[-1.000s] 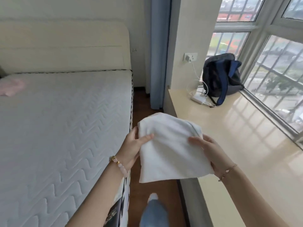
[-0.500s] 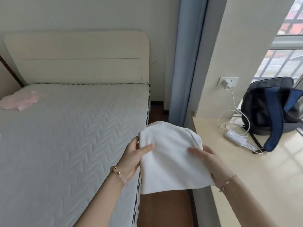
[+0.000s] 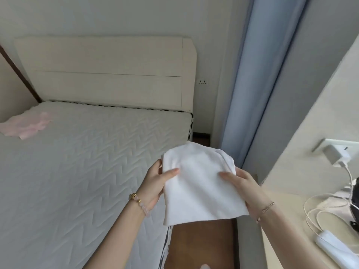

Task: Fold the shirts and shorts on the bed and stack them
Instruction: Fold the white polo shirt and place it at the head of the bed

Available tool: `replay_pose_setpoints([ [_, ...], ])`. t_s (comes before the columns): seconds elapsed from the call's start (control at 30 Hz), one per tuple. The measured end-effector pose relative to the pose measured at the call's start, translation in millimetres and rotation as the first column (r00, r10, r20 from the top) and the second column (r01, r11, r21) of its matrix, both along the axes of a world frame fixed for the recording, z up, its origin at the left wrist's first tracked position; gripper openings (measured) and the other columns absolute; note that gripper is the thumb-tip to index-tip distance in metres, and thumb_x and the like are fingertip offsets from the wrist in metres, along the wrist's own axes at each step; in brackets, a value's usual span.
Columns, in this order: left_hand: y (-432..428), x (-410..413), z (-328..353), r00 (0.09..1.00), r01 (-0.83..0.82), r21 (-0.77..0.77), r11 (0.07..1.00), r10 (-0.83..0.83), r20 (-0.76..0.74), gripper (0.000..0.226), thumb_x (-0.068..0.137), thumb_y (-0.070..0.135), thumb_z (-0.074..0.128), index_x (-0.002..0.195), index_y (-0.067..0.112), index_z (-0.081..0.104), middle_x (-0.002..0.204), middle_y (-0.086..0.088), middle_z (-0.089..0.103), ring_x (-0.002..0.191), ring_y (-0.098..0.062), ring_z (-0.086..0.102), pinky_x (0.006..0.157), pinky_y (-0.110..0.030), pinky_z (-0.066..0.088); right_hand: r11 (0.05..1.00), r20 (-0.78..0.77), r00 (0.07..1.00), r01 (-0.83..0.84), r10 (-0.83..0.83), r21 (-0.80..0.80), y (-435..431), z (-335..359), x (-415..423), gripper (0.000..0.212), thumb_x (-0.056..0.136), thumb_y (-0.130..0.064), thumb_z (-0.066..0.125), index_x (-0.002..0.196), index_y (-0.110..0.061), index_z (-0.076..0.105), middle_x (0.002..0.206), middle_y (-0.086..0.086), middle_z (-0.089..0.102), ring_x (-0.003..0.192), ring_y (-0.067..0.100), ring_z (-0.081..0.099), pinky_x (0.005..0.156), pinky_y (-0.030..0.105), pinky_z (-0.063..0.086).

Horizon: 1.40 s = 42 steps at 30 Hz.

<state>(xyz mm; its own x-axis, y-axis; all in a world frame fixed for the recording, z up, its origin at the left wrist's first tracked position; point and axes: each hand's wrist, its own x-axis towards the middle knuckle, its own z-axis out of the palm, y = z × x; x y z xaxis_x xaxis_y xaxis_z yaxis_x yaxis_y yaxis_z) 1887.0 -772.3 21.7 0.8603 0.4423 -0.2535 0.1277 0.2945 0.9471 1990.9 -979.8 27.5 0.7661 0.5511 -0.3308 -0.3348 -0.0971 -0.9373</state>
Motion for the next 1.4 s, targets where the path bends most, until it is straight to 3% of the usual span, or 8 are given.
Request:
replay_pose_setpoints([
  [0.1, 26.7, 62.7, 2.8, 1.0, -0.013, 0.004, 1.0, 0.013, 0.005, 0.041, 0.077, 0.008, 0.072, 0.116, 0.012, 0.058, 0.108, -0.008, 0.07, 0.096, -0.024, 0.068, 0.072, -0.032, 0.054, 1.0, -0.019, 1.0, -0.018, 0.018, 0.0, 28.9, 3.3, 68.9, 0.019, 0.089, -0.019, 0.061, 0.105, -0.012, 0.068, 0.104, 0.013, 0.071, 0.097, 0.03, 0.068, 0.091, 0.048, 0.051],
  [0.3, 80.2, 165.7, -5.6, 0.997, -0.072, 0.003, 0.997, 0.072, -0.019, 0.05, 0.066, 0.018, 0.071, 0.113, 0.008, 0.058, 0.106, -0.01, 0.07, 0.09, -0.023, 0.069, 0.064, -0.029, 0.053, 0.998, -0.035, 0.997, -0.067, 0.067, 0.003, 88.0, -1.3, 180.7, 0.021, 0.088, -0.018, 0.061, 0.106, -0.009, 0.066, 0.103, 0.012, 0.072, 0.095, 0.028, 0.069, 0.085, 0.041, 0.054],
  [0.43, 122.4, 236.8, -22.5, 0.996, -0.081, -0.016, 0.997, 0.08, -0.05, 0.048, 0.068, 0.017, 0.071, 0.114, 0.008, 0.059, 0.107, -0.011, 0.07, 0.095, -0.028, 0.068, 0.073, -0.034, 0.055, 0.998, -0.072, 0.996, -0.058, 0.057, -0.005, 133.5, -18.4, 252.7, 0.021, 0.088, -0.016, 0.062, 0.107, -0.008, 0.066, 0.101, 0.012, 0.072, 0.094, 0.028, 0.069, 0.084, 0.039, 0.055],
  [0.6, 186.8, 334.0, -42.4, 0.992, -0.091, -0.031, 0.995, 0.088, -0.088, 0.04, 0.074, 0.01, 0.072, 0.111, 0.006, 0.059, 0.106, -0.013, 0.07, 0.089, -0.025, 0.069, 0.064, -0.028, 0.055, 0.997, -0.097, 0.994, -0.058, 0.052, -0.055, 201.3, -42.5, 350.8, 0.023, 0.087, -0.013, 0.061, 0.109, -0.006, 0.064, 0.101, 0.013, 0.072, 0.093, 0.029, 0.069, 0.081, 0.038, 0.054],
  [0.8, 266.2, 442.8, -60.6, 0.986, -0.085, -0.039, 0.996, 0.078, -0.148, 0.032, 0.083, 0.008, 0.066, 0.114, 0.01, 0.059, 0.107, -0.01, 0.069, 0.094, -0.027, 0.068, 0.071, -0.034, 0.056, 0.991, -0.172, 0.978, -0.127, 0.117, -0.046, 278.3, -55.7, 458.6, 0.021, 0.089, -0.013, 0.059, 0.109, -0.014, 0.063, 0.101, 0.007, 0.073, 0.089, 0.022, 0.07, 0.072, 0.03, 0.057],
  [1.0, 321.5, 517.2, -95.0, 0.957, -0.17, -0.104, 0.98, 0.14, -0.253, 0.037, 0.081, 0.01, 0.069, 0.115, 0.012, 0.055, 0.108, -0.01, 0.068, 0.093, -0.026, 0.068, 0.071, -0.035, 0.056, 0.985, -0.307, 0.94, -0.168, 0.147, -0.043, 334.8, -87.1, 538.7, 0.024, 0.087, -0.01, 0.059, 0.111, -0.013, 0.061, 0.098, 0.005, 0.074, 0.085, 0.02, 0.07, 0.067, 0.029, 0.056],
  [1.2, 361.5, 578.7, -135.5, 0.907, -0.291, -0.14, 0.946, 0.227, -0.354, 0.037, 0.08, 0.01, 0.07, 0.114, 0.013, 0.055, 0.107, -0.012, 0.069, 0.093, -0.028, 0.068, 0.073, -0.038, 0.055, 0.957, -0.408, 0.884, -0.282, 0.228, -0.075, 387.1, -127.8, 618.0, 0.033, 0.085, -0.015, 0.062, 0.118, -0.014, 0.057, 0.109, 0.01, 0.07, 0.098, 0.027, 0.067, 0.077, 0.037, 0.055],
  [1.4, 390.6, 634.7, -173.5, 0.845, -0.417, -0.159, 0.895, 0.316, -0.432, 0.037, 0.081, 0.008, 0.069, 0.114, 0.013, 0.055, 0.103, -0.011, 0.07, 0.092, -0.029, 0.068, 0.073, -0.04, 0.056, 0.921, -0.478, 0.831, -0.374, 0.284, -0.104, 437.2, -170.6, 690.8, 0.029, 0.087, -0.017, 0.062, 0.116, -0.017, 0.058, 0.105, 0.006, 0.072, 0.095, 0.025, 0.069, 0.075, 0.037, 0.056],
])
